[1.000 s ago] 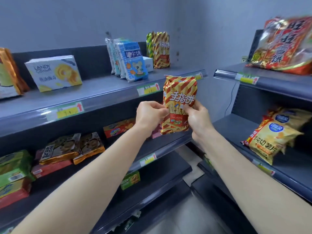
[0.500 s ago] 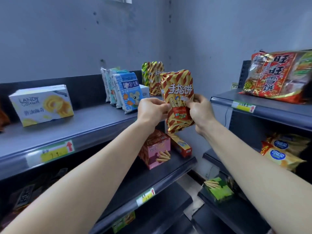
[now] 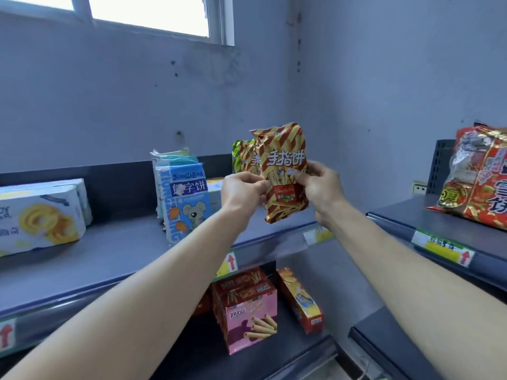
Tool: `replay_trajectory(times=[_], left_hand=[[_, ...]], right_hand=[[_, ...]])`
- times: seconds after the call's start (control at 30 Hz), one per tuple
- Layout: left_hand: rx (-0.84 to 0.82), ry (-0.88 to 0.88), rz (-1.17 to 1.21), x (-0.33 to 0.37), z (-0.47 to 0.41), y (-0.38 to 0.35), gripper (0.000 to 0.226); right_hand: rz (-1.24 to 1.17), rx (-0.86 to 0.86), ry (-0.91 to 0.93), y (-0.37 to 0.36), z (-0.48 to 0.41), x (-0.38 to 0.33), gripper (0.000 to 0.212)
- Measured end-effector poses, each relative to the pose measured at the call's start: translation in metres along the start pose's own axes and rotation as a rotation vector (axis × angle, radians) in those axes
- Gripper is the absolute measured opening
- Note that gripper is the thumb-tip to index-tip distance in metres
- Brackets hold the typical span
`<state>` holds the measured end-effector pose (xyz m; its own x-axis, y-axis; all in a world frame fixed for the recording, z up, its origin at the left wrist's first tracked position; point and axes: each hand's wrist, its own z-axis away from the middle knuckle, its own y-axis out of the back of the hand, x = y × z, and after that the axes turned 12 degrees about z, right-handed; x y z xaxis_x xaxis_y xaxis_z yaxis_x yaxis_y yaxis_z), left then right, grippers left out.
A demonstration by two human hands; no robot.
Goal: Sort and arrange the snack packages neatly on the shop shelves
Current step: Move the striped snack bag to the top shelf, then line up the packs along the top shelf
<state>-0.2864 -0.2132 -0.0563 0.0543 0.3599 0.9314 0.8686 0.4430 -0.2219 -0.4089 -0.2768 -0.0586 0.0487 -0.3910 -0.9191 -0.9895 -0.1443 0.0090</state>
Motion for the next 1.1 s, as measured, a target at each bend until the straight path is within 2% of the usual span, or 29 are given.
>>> replay_trajectory(times=[0.33,0.53,0.83,1.1], left_hand=[[0.218,0.007,-0.112,-0.046,-0.066,-0.033,0.018],[0.282,-0.022,-0.133,-0.06,-0.086,-0.033,0.017],[0.357,-0.018,-0.146,-0.066,-0.105,-0.038,0.015],[0.402,-0.015,-0.173,-0.066,-0.105,-0.041,0.015]], right_hand=[[-0.037,-0.174,-0.079,0.001,-0.088,0.055,0.013],[-0.046,-0.246,-0.132,-0.009,-0.111,0.075,0.024],[0.004,-0.24,-0.157,-0.017,-0.129,0.079,0.014],[0.085,-0.243,-0.122,-0.017,-0.123,0.074,0.021]])
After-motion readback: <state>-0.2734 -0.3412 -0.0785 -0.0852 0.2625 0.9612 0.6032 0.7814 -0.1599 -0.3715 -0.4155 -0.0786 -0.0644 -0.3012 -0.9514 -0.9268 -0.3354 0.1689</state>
